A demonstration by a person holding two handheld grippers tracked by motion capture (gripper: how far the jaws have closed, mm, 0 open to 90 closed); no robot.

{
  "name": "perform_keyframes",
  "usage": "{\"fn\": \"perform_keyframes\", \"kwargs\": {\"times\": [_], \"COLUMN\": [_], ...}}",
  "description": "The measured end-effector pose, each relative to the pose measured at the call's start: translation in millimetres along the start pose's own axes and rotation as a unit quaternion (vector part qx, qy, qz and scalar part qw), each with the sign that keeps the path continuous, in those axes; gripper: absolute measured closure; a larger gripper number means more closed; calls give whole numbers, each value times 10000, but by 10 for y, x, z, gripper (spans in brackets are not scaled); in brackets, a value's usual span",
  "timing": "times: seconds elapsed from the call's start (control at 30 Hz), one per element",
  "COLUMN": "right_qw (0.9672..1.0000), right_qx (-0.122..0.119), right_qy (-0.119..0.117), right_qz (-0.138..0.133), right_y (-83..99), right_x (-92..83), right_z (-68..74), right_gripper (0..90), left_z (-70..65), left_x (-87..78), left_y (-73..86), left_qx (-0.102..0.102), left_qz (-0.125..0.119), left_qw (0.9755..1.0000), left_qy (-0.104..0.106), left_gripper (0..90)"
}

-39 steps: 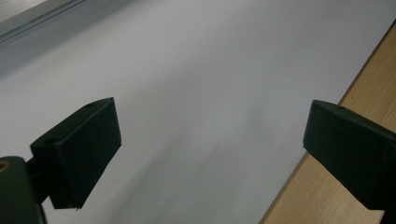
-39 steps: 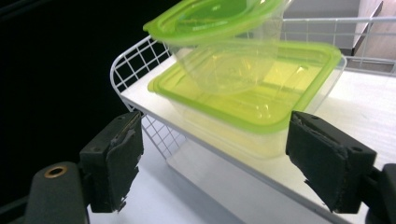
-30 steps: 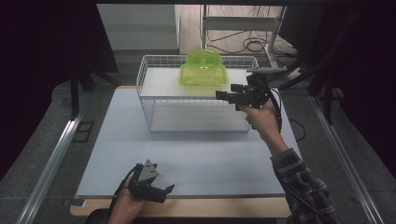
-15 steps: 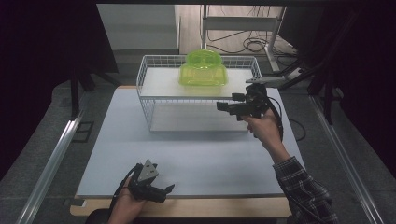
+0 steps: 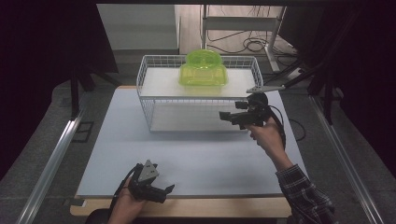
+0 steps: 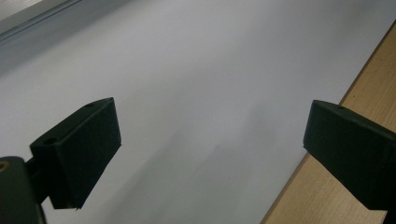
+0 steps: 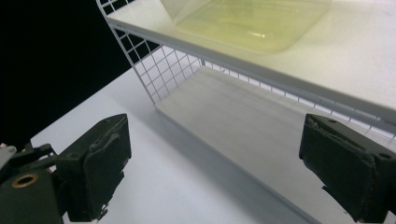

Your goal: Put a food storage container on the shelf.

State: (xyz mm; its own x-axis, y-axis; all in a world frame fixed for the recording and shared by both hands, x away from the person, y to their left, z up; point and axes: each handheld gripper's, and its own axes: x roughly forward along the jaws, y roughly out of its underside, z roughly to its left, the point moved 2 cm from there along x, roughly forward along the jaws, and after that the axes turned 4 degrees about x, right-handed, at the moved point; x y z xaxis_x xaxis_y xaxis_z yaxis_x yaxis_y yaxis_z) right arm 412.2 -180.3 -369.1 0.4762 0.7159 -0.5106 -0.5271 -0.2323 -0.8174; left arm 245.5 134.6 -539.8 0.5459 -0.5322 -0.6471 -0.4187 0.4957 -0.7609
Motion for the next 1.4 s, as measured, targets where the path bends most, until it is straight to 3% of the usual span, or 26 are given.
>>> {"fn": "perform_keyframes", "kwargs": {"times": [0.8, 1.4], "right_qw": [9991, 9993], "right_qx": [-358, -228], "right_qy": [65, 39], "right_qz": [231, 283], "right_y": [426, 736], "right_x": [132, 178], "right_z": [21, 5], "right_gripper": [71, 34], "left_z": [-11, -12], "left_x": [11, 16], "left_y": [2, 8], "left_qx": [-39, -16], "left_qz": [63, 106], "left_qw": [9999, 9999], "left_qy": [79, 48], "left_gripper": [41, 41]}}
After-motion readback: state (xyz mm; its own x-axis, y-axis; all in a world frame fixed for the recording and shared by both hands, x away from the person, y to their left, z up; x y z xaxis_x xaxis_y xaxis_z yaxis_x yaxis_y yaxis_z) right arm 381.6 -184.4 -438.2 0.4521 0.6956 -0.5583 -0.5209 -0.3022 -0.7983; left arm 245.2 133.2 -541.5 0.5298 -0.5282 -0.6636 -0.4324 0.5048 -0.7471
